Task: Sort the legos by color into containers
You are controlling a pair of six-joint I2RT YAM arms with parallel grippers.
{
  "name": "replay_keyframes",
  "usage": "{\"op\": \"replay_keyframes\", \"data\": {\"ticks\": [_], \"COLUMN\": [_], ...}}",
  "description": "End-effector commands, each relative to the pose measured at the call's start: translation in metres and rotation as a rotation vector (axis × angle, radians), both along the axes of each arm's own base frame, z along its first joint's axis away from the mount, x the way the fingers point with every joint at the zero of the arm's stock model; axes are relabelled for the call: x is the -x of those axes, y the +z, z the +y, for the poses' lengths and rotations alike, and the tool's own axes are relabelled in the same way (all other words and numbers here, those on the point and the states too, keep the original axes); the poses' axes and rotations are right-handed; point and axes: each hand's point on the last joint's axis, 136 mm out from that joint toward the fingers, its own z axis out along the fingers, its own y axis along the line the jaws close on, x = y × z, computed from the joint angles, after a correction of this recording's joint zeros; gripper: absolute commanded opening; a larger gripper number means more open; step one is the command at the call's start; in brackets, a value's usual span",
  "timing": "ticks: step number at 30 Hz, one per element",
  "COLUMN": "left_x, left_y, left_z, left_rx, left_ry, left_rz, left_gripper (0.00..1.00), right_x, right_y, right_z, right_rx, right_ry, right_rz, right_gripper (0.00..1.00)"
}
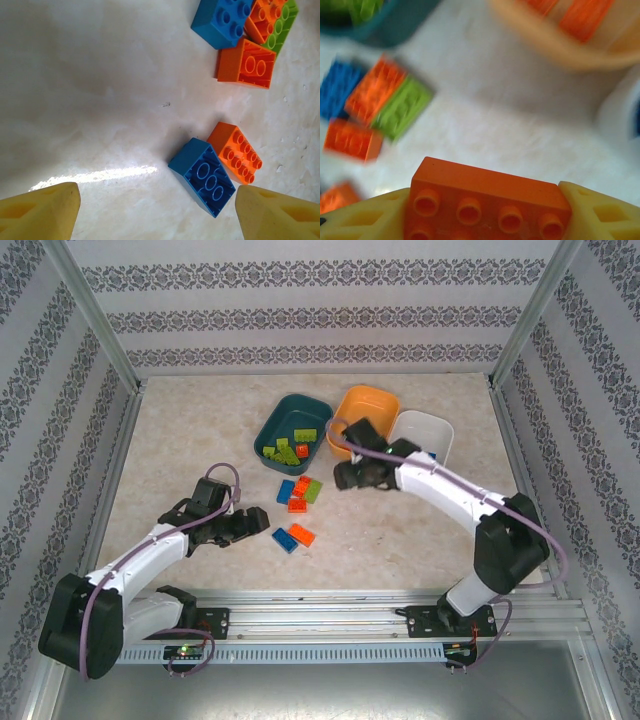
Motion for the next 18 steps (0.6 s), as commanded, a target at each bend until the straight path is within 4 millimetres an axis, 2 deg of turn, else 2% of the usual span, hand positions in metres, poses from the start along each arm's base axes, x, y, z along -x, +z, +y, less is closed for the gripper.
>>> {"op": "replay_keyframes", "data": {"ticks": [1, 6, 8, 10, 14, 18], "left_x": [-0.002, -0.001, -0.001, -0.001, -0.002, -0.005], "left_y": [0.003, 0.001, 0.001, 0.0, 0.002, -0.001], "left_z": [0.0, 0.002, 0.002, 0.002, 0.004, 0.002], "left_rx": [0.003, -0.011, -0.016, -0.019, -0.026, -0.022], "left_ry": [-0.013, -0.014, -0.016, -0.014, -0.011, -0.007], "left_rz": [-0.008, 0.004, 0.009, 0.014, 0.01, 0.012], "left_gripper": [0.81, 0.81, 0.81, 0.81, 0.82, 0.82], "right_x": [-0.044, -0.108, -0.126, -0.134, -0.129, -0.093], "right_y": [0.004, -0.013, -0.017, -0.017, 0.002, 0.016], "right_z": [-0.007, -0.018, -0.02, -0.019, -0.015, -0.005], "right_rx": [-0.012, -0.017, -0.017, -0.024, -0.044, -0.056], "right_ry": [0.017, -0.042, -0.062, -0.065, -0.057, -0.004], "right_rz": [-0.023, -0.008, -0.01, -0.006, -0.054, -0.059], "right_gripper": [0.59, 0.66, 0.73, 0.76, 0.79, 0.8]}}
